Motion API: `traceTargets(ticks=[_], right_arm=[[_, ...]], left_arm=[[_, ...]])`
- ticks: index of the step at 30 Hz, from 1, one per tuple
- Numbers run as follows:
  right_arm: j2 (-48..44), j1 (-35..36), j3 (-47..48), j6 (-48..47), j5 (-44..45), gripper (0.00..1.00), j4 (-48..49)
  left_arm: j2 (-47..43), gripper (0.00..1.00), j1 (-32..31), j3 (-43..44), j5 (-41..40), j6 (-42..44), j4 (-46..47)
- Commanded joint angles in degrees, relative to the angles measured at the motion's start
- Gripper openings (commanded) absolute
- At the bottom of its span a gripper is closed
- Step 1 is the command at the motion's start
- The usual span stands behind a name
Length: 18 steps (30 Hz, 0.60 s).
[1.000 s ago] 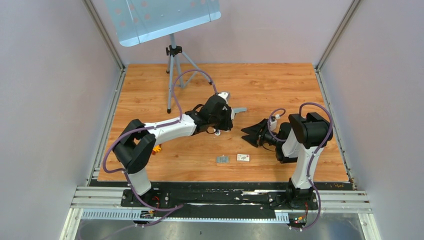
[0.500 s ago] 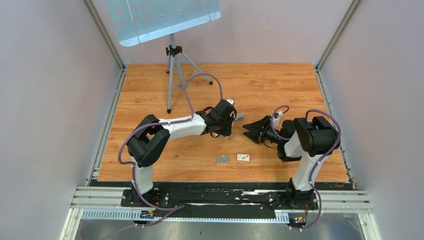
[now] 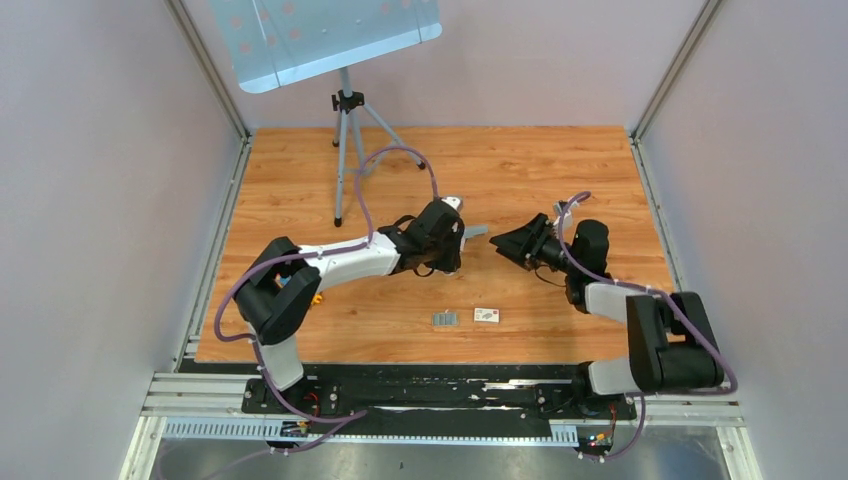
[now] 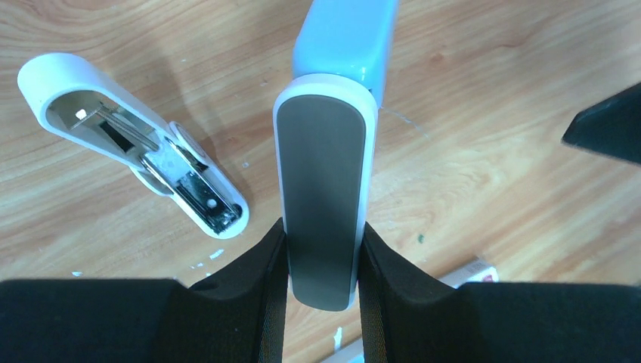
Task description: Load the staples into the stapler
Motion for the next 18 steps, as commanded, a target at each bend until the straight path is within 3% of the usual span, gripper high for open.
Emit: traceTargets(ticks=[1, 8, 13, 18], right_arm=[[-7.6, -0.8, 2.6, -9.7, -0.1, 0.66, -9.9], [-10.6, 1.3, 2.0, -5.7, -2.2, 0.74, -0.7], [-8.2, 6.3, 0.8, -1.3, 0.2, 0.76, 9.8], [-5.7, 7.2, 2.2, 3.5, 1.1, 0.75, 16.9]], left_arm=[[-6.8, 0.00, 2.3, -5.6, 8.3, -3.8, 11.1], [-11.8, 0.00, 5.5, -11.2, 26.0, -12.8, 25.8], [-13.9, 0.00, 5.5, -13.9, 31.2, -18.1, 35.0], [-14.1, 0.00, 5.6, -15.0, 34.5, -20.6, 37.9]])
